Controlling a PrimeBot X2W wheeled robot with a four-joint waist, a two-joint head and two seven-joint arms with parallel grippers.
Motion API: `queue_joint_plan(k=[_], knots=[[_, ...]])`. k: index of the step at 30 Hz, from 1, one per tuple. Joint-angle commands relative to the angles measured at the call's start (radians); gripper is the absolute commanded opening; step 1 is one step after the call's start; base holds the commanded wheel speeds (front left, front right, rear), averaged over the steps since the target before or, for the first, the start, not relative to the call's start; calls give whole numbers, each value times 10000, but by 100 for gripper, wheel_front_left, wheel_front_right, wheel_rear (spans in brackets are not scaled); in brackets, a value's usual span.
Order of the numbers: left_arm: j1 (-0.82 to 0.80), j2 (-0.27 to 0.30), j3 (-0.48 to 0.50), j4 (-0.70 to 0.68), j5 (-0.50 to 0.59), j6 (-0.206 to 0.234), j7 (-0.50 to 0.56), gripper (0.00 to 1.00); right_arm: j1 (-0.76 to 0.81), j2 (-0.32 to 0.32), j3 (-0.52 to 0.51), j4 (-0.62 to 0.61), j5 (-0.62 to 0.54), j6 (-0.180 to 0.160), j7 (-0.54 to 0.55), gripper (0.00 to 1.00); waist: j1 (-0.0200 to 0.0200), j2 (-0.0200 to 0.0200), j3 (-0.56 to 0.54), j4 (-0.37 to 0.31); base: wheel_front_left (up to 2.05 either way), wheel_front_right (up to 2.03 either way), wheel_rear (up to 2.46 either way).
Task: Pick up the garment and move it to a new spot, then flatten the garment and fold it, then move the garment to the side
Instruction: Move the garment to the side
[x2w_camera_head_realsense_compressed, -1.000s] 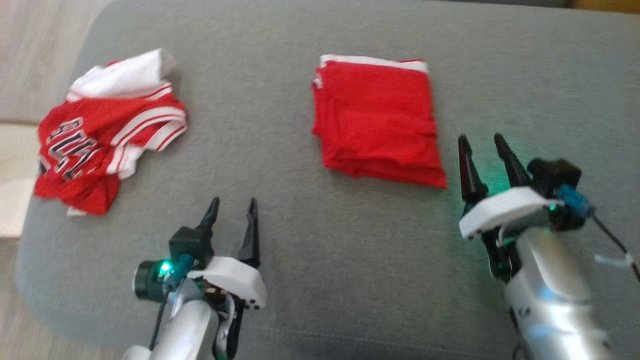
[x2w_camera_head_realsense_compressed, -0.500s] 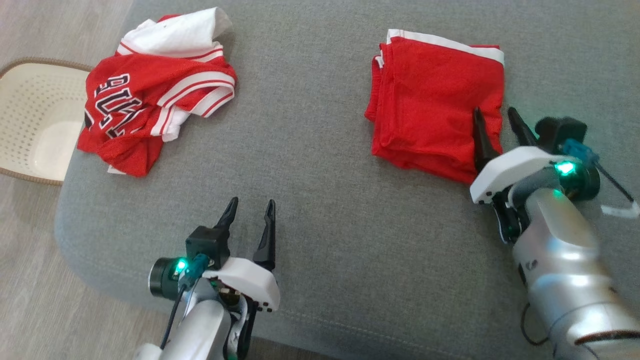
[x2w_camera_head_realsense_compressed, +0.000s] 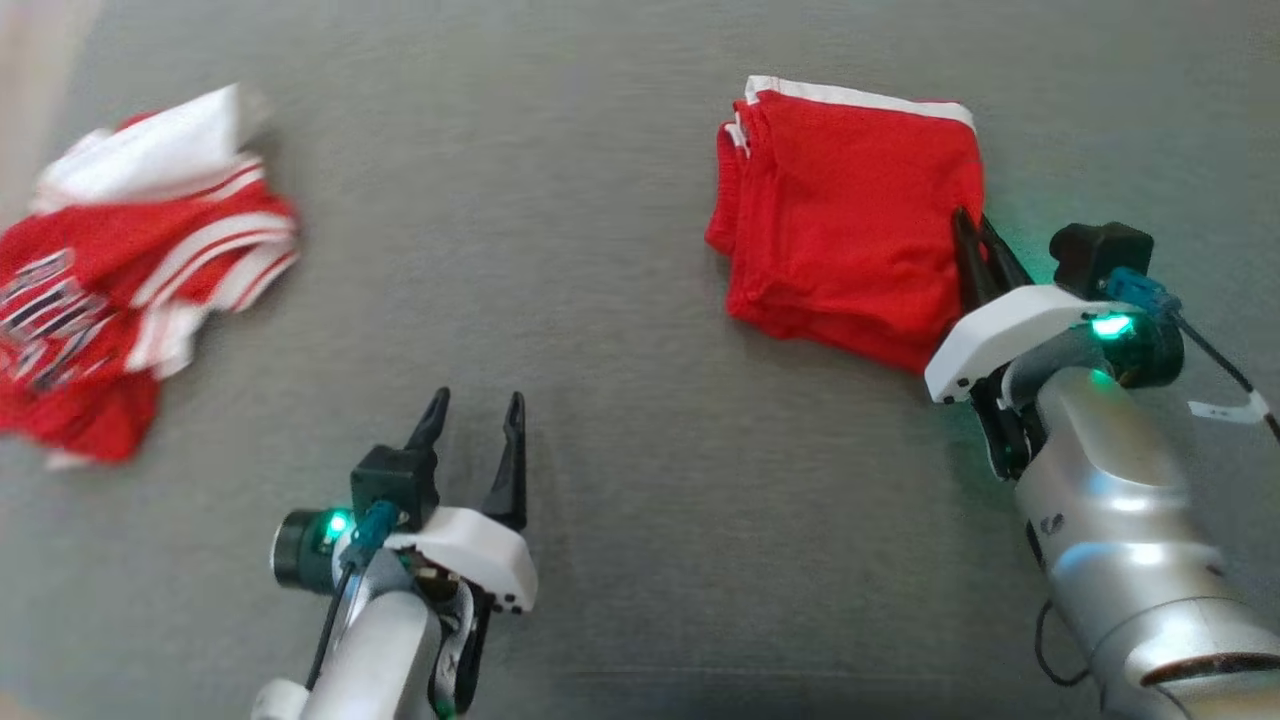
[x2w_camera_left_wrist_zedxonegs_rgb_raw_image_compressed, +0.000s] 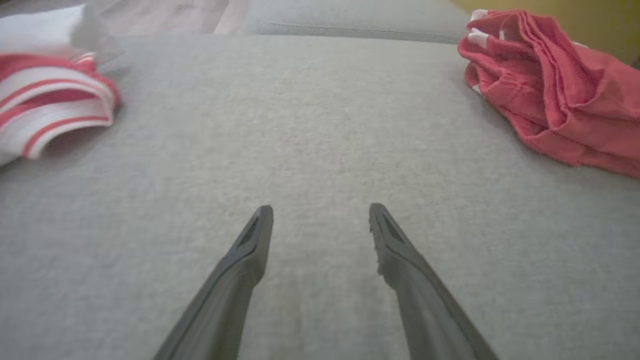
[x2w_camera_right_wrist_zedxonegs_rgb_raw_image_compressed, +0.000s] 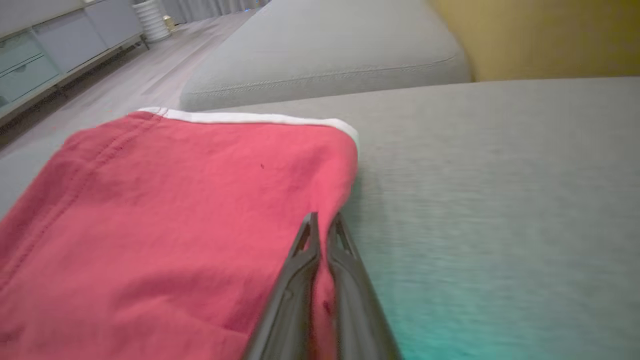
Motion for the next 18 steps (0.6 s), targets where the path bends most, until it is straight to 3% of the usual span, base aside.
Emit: queue_joint_plan(k=[1,10,14,18], knots=[[-510,158,375,-245,123,-61,-59,100,110,97,174,-376,-101,-9,-135,0,0,0,-91,-1350,0,0,0],[-987,158,496,-58,513,-339,-59,100,252,147,297,-870,-1,-9,-138,0,0,0,89,-4142,0,0,0],[-1117,158,505,26,637,-450,-59,100,319,162,370,-978,121,-9,-138,0,0,0,199,-4891,0,0,0],[-1220,158,438,103,725,-541,-59,100,272,167,379,-1005,130,-9,-138,0,0,0,334,-5133,0,0,0]])
